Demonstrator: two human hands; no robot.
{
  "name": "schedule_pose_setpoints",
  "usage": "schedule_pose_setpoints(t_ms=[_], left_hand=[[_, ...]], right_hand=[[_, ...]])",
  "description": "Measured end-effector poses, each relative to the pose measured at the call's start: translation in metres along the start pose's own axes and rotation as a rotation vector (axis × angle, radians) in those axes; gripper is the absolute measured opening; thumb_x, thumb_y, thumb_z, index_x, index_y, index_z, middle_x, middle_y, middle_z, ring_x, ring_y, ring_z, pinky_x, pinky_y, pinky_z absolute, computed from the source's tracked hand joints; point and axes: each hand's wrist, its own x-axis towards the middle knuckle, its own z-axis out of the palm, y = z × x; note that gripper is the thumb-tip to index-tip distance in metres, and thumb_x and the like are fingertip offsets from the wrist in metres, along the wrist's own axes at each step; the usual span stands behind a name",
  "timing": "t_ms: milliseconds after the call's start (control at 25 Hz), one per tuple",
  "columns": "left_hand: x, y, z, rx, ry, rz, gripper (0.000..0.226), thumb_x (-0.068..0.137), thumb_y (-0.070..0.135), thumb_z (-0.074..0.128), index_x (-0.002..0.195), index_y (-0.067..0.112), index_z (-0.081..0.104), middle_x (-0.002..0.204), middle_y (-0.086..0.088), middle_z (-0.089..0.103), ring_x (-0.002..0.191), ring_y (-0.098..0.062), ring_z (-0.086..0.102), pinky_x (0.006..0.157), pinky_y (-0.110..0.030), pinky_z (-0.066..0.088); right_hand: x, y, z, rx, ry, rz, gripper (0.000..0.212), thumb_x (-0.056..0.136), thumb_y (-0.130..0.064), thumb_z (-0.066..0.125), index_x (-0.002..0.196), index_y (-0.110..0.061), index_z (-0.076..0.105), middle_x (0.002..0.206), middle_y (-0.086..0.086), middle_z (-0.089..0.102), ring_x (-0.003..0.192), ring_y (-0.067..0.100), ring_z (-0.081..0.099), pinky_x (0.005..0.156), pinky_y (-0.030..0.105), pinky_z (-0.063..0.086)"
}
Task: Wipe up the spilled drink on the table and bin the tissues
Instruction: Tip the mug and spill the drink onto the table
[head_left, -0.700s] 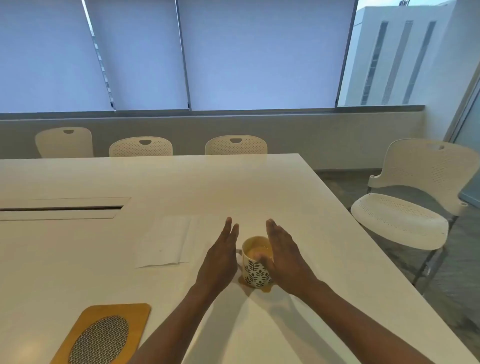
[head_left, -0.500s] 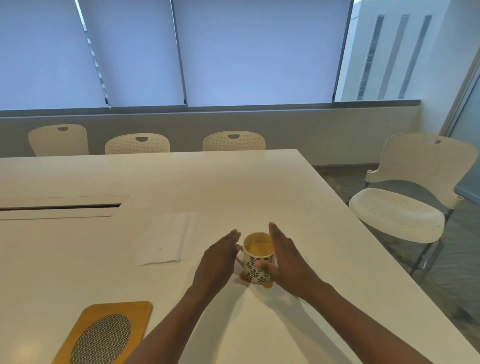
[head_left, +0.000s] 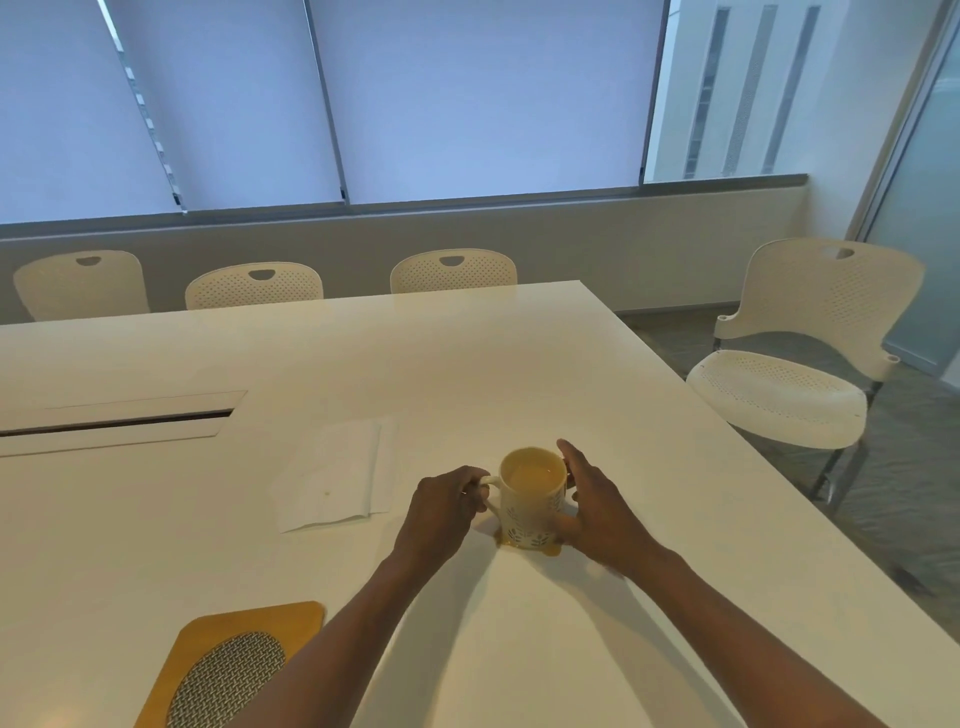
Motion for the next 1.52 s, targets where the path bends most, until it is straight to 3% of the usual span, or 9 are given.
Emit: schedule_pose_setpoints(t_ms=[120, 240, 400, 640, 800, 1520], left_hand=[[0.003, -0.004, 0.0, -0.061, -0.015, -0.021, 0.011, 0.093, 0.014, 0.063, 0.098, 0.015, 0.072, 0.076, 0.004, 0.075, 0.068, -0.008, 0.07, 0.073, -0.041, 0.059], [0.005, -0.006, 0.002, -0.099, -0.008, -0.055, 0.009, 0.091, 0.015, 0.067, 0.097, 0.014, 0.073, 0.076, 0.003, 0.075, 0.068, -0.01, 0.071, 0.074, -0.041, 0.06], [0.006, -0.006, 0.002, -0.165, -0.005, -0.099, 0.009, 0.089, 0.018, 0.07, 0.094, 0.012, 0.074, 0.075, 0.0, 0.076, 0.068, -0.013, 0.072, 0.073, -0.04, 0.061], [0.01, -0.004, 0.0, -0.156, -0.018, -0.082, 0.01, 0.091, 0.013, 0.067, 0.09, 0.013, 0.077, 0.074, -0.001, 0.075, 0.068, -0.015, 0.072, 0.072, -0.039, 0.062], [0.017, 0.002, -0.004, -0.148, -0.009, -0.055, 0.012, 0.091, 0.013, 0.066, 0.087, 0.017, 0.077, 0.071, 0.001, 0.074, 0.068, -0.015, 0.072, 0.072, -0.038, 0.062], [0.08, 0.041, -0.008, -0.165, 0.022, -0.021, 0.01, 0.09, 0.01, 0.067, 0.088, 0.012, 0.077, 0.07, -0.004, 0.074, 0.064, -0.015, 0.07, 0.073, -0.038, 0.061]], right_hand=[[0.003, 0.001, -0.001, 0.065, -0.003, -0.049, 0.085, 0.069, -0.049, 0.081, 0.139, -0.026, 0.037, 0.131, -0.009, 0.053, 0.117, 0.009, 0.052, 0.084, 0.011, 0.04], [0.006, 0.001, -0.004, 0.103, -0.014, -0.078, 0.075, 0.068, -0.047, 0.082, 0.13, -0.029, 0.043, 0.121, -0.016, 0.056, 0.106, -0.008, 0.051, 0.07, 0.001, 0.041], [0.011, 0.006, -0.004, 0.127, -0.032, -0.088, 0.075, 0.067, -0.047, 0.083, 0.128, -0.028, 0.044, 0.121, -0.014, 0.058, 0.106, -0.005, 0.054, 0.071, 0.005, 0.045], [0.017, 0.011, -0.004, 0.149, 0.004, -0.107, 0.075, 0.059, -0.053, 0.085, 0.121, -0.031, 0.05, 0.114, -0.015, 0.062, 0.101, 0.004, 0.06, 0.079, 0.024, 0.056], [0.022, 0.005, -0.015, 0.143, 0.022, -0.122, 0.074, 0.058, -0.051, 0.086, 0.12, -0.031, 0.051, 0.111, -0.019, 0.063, 0.097, -0.002, 0.06, 0.075, 0.014, 0.051], [0.056, -0.001, -0.066, 0.175, 0.089, -0.169, 0.071, 0.062, -0.044, 0.087, 0.12, -0.03, 0.05, 0.108, -0.02, 0.061, 0.097, -0.001, 0.061, 0.07, 0.009, 0.049]])
